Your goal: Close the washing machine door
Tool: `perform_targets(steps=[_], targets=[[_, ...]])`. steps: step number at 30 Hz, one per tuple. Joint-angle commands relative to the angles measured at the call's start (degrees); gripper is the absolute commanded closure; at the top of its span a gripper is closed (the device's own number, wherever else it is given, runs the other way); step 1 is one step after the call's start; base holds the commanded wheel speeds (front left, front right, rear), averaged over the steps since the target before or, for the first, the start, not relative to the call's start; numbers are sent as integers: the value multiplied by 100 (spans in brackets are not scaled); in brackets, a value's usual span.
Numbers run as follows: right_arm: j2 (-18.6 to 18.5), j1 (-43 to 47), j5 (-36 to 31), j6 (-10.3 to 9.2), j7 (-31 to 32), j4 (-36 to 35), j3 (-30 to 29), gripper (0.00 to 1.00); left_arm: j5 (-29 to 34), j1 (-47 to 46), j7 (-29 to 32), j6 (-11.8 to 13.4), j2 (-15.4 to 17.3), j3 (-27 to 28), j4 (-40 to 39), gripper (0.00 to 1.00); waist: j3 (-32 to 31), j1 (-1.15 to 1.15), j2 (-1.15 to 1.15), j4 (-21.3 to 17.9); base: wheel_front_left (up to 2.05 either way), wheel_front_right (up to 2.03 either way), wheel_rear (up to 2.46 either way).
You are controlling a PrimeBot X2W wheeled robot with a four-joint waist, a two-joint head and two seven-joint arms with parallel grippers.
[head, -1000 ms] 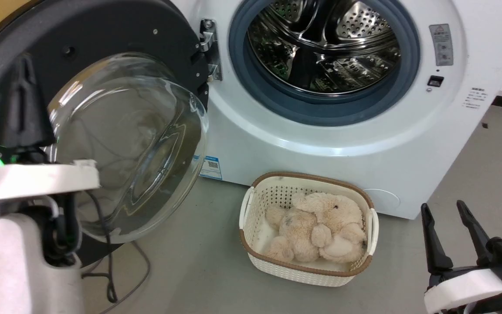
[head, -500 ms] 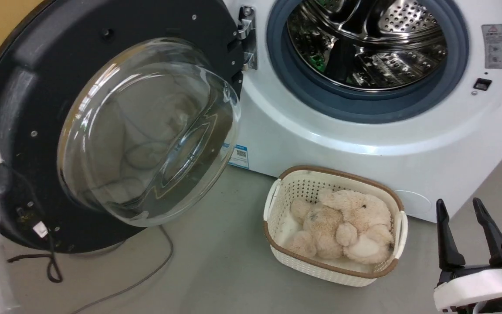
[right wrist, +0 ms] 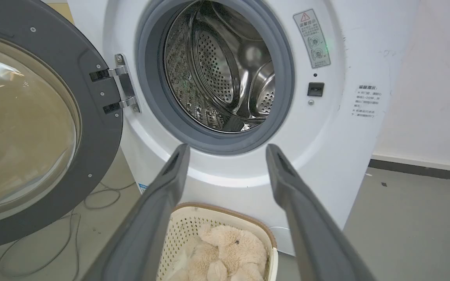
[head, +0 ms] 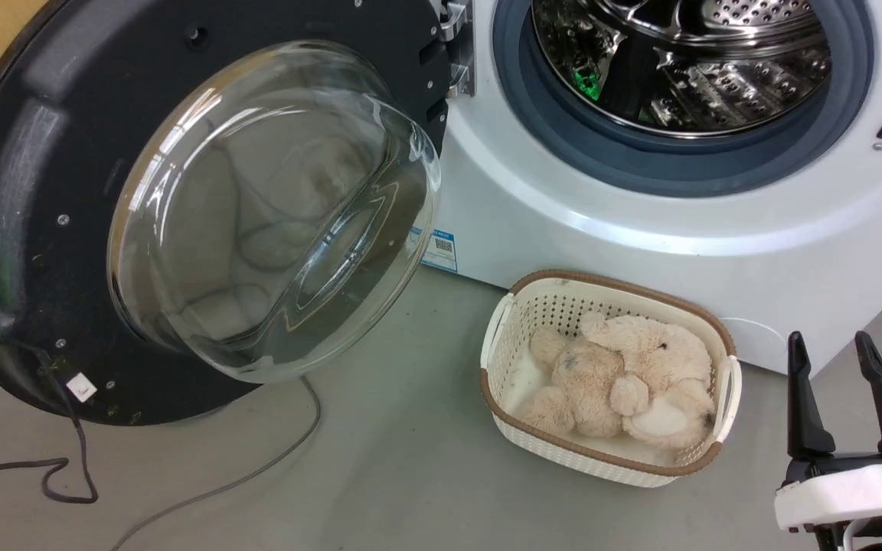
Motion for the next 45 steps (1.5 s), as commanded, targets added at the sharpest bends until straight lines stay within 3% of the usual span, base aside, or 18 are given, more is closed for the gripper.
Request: perform_targets(steps=[1, 13, 23, 28, 39, 45], targets=[[19, -97, 47, 4, -58, -28, -33, 0, -223, -123, 141, -44, 89, 114, 144, 100, 24, 0, 0, 9, 0, 0, 0], [22, -148, 123, 4, -214, -39, -191, 0, -1591, 413, 1649, -125, 244, -60, 269, 100, 145, 0, 0, 143, 0, 0, 0], [24, -192, 186, 4, -333, -25, -271, 0, -2478, 1092, 3087, -187, 347, -918, -368, 100, 202, 0, 0, 392, 0, 0, 0], [25, -158, 271, 5, -393, 7, -369, 0, -2763, 1659, 3718, -218, 523, -1443, -1088, 100, 183, 0, 0, 473, 0, 0, 0], [25, -154, 342, 5, -393, 52, -388, 0, -2842, 2502, 3907, -219, 276, -2662, -3073, 100, 149, 0, 0, 424, 0, 0, 0], [25, -304, 335, 5, -393, 79, -304, 0, -2947, 2305, 3899, -219, -169, -3783, -3612, 100, 190, 0, 0, 85, 0, 0, 0]])
